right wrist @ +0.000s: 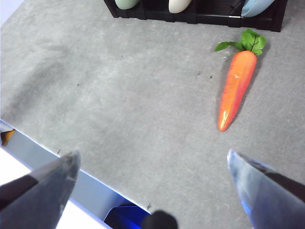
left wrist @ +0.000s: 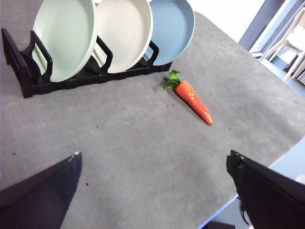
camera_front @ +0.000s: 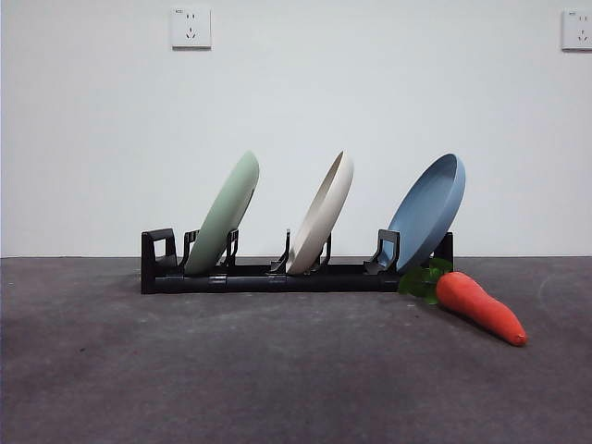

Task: Take the green plate from the plate rack,put the plate on the table,take the carrot from the table,put the carrot in the plate

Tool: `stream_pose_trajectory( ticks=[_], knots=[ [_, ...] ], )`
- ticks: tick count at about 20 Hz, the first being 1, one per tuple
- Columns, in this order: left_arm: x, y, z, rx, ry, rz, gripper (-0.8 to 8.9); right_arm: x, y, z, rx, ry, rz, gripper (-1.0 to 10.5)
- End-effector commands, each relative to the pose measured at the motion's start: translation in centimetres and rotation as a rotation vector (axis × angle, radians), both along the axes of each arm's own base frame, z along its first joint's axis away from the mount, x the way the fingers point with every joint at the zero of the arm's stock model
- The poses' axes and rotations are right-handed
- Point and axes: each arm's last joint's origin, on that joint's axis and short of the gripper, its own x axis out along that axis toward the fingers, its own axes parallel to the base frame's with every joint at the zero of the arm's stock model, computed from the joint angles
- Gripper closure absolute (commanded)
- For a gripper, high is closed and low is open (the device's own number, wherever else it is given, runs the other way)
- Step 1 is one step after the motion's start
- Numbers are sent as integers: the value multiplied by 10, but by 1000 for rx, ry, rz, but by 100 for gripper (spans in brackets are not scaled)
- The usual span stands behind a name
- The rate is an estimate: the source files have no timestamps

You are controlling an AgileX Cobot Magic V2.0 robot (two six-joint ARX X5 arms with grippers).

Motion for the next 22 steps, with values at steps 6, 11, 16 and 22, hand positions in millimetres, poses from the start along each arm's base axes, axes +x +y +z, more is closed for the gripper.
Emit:
stream_pose_trajectory(
  ticks=[6,11,16,22],
  knots=[
    [57,-8,21,15,-41,-39,207,10,1,0,9,12,-5,318],
    [127,-35,38,71,-64,-55,207,18,2,-4,6,48,-6,318],
    [207,-74,37,120,-70,-52,208,21,2,-5,4,60,-6,318],
    [284,-115,12,171,-35,-46,208,21,2,-5,4,60,-7,318]
  ],
)
